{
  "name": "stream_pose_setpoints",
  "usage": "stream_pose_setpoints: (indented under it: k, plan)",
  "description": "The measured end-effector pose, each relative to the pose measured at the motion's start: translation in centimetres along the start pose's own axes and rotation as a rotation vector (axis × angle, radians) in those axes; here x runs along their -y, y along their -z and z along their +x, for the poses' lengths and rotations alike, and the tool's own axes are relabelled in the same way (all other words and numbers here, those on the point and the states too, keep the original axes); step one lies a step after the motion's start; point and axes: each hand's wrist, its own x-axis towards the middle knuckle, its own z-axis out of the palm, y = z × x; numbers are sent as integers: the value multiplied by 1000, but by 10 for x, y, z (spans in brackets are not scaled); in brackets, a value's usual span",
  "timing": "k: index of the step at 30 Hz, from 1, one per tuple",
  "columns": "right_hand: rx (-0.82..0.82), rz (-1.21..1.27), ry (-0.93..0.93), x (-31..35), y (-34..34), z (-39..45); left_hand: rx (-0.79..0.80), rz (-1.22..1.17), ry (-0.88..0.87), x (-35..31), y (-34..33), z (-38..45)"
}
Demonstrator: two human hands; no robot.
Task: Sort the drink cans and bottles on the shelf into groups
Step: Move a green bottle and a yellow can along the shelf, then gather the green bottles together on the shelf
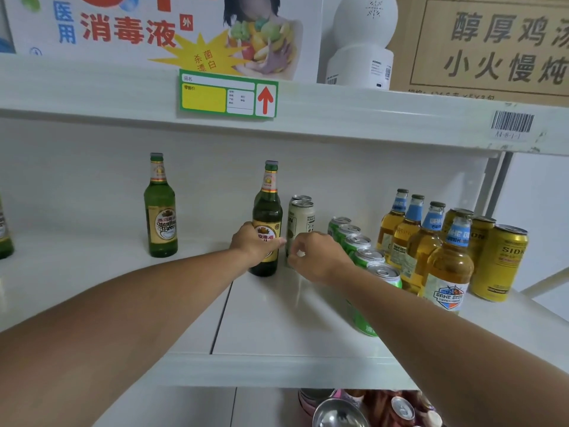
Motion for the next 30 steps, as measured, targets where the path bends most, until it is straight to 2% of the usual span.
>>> stream_pose_setpoints:
  k: [4,10,13,21,30]
  plan:
    - [12,9,-1,1,1,-6,112,47,36,19,12,-10]
    - [47,-16,2,15,-6,-12,126,317,-174,47,67,-39]
    - [63,-10,44,25,-17,-15,127,382,-209,67,103,-57]
    - [108,65,183,62,-44,-28,29,467,-104,90,171,-130]
    - [208,259,289,112,-58,-38,-70,572,132,101,234,-228]
